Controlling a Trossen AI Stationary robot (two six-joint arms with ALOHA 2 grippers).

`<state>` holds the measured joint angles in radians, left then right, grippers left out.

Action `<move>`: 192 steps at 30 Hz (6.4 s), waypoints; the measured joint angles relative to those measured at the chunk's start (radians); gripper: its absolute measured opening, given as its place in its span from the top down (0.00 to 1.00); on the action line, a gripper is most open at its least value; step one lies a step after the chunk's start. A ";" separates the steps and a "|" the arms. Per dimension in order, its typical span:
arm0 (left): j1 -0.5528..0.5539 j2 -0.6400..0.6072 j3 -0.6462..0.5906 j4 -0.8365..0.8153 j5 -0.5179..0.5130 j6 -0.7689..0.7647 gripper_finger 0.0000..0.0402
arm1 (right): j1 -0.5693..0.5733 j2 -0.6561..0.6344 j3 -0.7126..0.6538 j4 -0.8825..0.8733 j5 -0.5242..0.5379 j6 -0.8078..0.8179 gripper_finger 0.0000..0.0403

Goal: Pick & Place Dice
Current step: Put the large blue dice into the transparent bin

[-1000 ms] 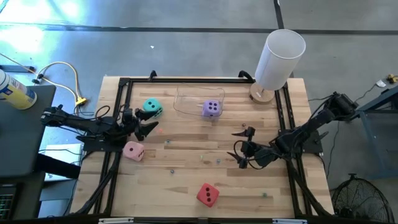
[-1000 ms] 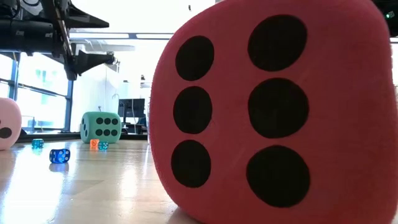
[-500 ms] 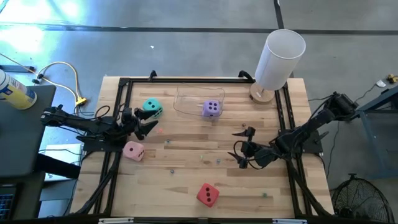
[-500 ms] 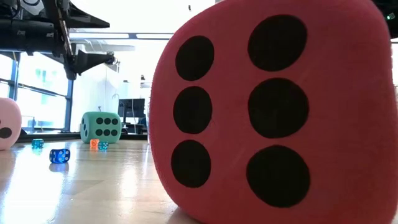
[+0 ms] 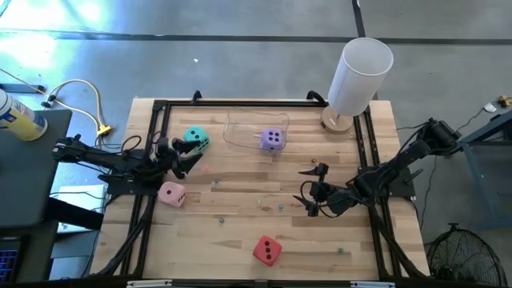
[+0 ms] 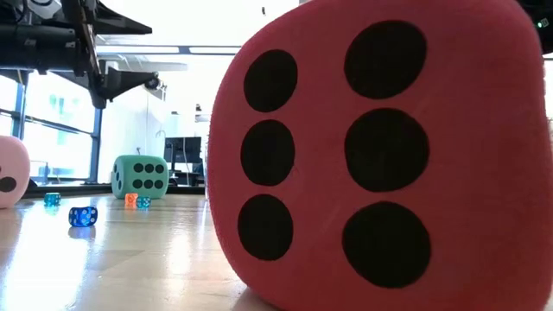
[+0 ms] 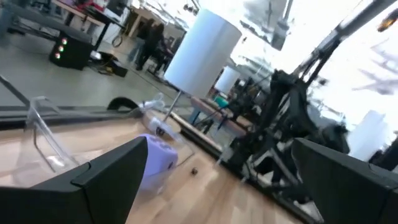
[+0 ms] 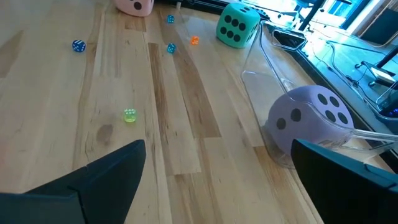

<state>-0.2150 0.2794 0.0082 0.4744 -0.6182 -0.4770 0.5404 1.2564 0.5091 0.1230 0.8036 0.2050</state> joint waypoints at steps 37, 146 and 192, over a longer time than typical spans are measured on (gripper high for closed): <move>-0.255 0.039 0.121 -0.154 -0.292 0.606 0.01 | 0.000 0.000 0.000 -0.007 0.002 0.006 0.02; 0.933 1.048 0.700 -1.137 0.540 0.375 0.01 | -0.052 0.028 0.000 -0.008 -0.089 0.003 0.02; 0.885 0.732 0.700 -1.059 0.966 0.258 0.01 | -0.052 0.027 0.000 -0.008 -0.101 0.004 0.02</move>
<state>0.6698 1.0119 0.7080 -0.5845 0.3478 -0.2190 0.4885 1.2839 0.5095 0.1154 0.7025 0.2087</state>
